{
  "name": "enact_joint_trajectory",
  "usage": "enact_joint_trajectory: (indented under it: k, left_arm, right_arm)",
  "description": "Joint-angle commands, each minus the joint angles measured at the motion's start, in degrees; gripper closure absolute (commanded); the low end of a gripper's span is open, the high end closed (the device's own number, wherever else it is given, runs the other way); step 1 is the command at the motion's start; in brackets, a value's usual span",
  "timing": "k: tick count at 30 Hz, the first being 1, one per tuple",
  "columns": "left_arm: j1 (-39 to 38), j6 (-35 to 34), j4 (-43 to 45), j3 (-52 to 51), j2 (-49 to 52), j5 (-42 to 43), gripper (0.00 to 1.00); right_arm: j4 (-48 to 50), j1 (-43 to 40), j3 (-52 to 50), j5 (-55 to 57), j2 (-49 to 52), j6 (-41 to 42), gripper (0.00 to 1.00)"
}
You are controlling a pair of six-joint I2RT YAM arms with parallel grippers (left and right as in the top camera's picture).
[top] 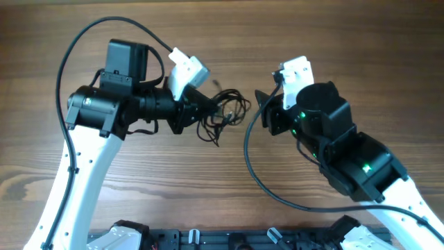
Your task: Untangle cables
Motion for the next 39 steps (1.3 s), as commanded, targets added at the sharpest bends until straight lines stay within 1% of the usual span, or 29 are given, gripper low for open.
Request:
enact_joint_trajectory:
  k: [1, 6, 12, 14, 15, 16, 17, 18, 19, 20, 21, 22, 23, 24, 25, 26, 27, 30, 33, 35, 36, 38, 39]
  left_arm:
    - [-1.6, 3.2, 2.3, 0.8, -0.1, 8.8, 0.93]
    - [-1.7, 3.3, 3.2, 0.8, -0.1, 10.7, 0.94]
    - [-1.7, 3.2, 3.2, 0.8, -0.1, 10.6, 0.94]
    - [-1.7, 3.2, 3.1, 0.8, -0.1, 9.2, 0.95]
    - [-1.7, 2.6, 3.1, 0.8, -0.1, 7.7, 0.96]
    - [-1.7, 1.2, 3.4, 0.8, -0.1, 5.5, 0.96]
    - [-1.6, -2.7, 4.1, 0.8, -0.1, 0.1, 0.96]
    - [-1.6, -7.1, 4.9, 0.8, -0.1, -6.5, 0.96]
    - [-1.6, -12.8, 6.2, 0.8, -0.1, -15.1, 0.96]
    - [-1.6, -16.5, 7.1, 0.8, -0.1, -20.9, 0.96]
    - [-1.6, -20.9, 8.6, 0.8, -0.1, -27.0, 0.96]
    - [-1.6, -22.8, 9.6, 0.8, -0.1, -29.2, 0.96]
    - [-1.6, -24.8, 11.2, 0.8, -0.1, -29.9, 0.96]
    - [-1.6, -26.4, 12.8, 0.8, -0.1, -29.9, 0.96]
    - [-1.6, -27.6, 14.2, 0.8, 0.0, -29.9, 0.96]
    - [-1.6, -28.0, 15.2, 0.8, 0.3, -29.9, 0.96]
    - [-1.6, -29.3, 16.0, 0.8, 0.9, -29.9, 0.96]
    - [-1.7, -31.1, 15.7, 0.8, 2.2, -29.2, 0.96]
    - [-2.2, -31.1, 15.8, 0.8, 2.4, -24.8, 0.96]
    - [-2.2, -31.2, 15.7, 0.8, 2.4, -22.3, 0.96]
    - [-2.2, -31.2, 15.8, 0.8, 2.4, -21.1, 0.96]
    - [-2.2, -31.2, 15.8, 0.8, 2.3, -18.7, 0.96]
    - [-2.2, -31.2, 15.8, 0.8, 2.3, -17.5, 0.96]
  right_arm:
    - [1.0, 0.0, 0.4, -0.9, 3.7, -1.8, 0.36]
    - [2.1, 0.0, 0.4, -0.9, 7.6, -1.8, 0.36]
    - [4.7, 0.0, 0.4, -0.9, 8.6, -1.8, 0.36]
    - [5.0, 0.0, 0.4, 1.4, 8.6, -1.8, 0.37]
    - [4.7, 0.0, 0.4, 4.2, 8.6, -1.7, 0.37]
    - [4.2, 0.0, 0.4, 7.4, 8.6, -1.2, 0.34]
    - [2.6, 0.0, 0.4, 15.7, 8.6, 2.7, 0.29]
    - [0.4, -0.1, 0.4, 24.6, 8.5, 8.4, 0.26]
    - [-2.4, -0.3, 0.4, 31.1, 8.3, 13.7, 0.22]
    - [-3.7, -0.7, 0.4, 31.4, 8.0, 14.9, 0.21]
    - [-3.8, -1.2, 0.4, 26.2, 7.8, 13.6, 0.18]
    - [-3.1, -1.3, 0.4, 19.5, 7.7, 10.5, 0.18]
    - [-1.7, -1.3, 0.4, 6.1, 7.7, 3.1, 0.14]
    - [-0.9, -1.3, 0.4, -9.8, 7.8, -6.6, 0.08]
    - [-0.9, -1.3, 0.4, -22.1, 7.8, -13.4, 0.03]
    - [-1.2, -1.3, 0.4, -32.0, 7.8, -18.8, 0.01]
    - [-1.4, -1.3, 0.4, -36.5, 7.8, -20.3, 0.01]
    - [-0.9, -1.3, 0.4, -35.6, 7.8, -19.6, 0.00]
    - [2.7, -1.3, 0.4, -29.0, 8.7, -16.6, 0.00]
    - [4.5, -1.3, 0.4, -26.9, 10.2, -16.1, 0.01]
    - [5.6, -1.3, 0.4, -26.1, 11.3, -14.6, 0.01]
    - [7.8, -1.3, 0.4, -24.1, 13.9, -11.6, 0.02]
    - [8.9, -1.3, 0.4, -22.3, 15.6, -10.0, 0.06]
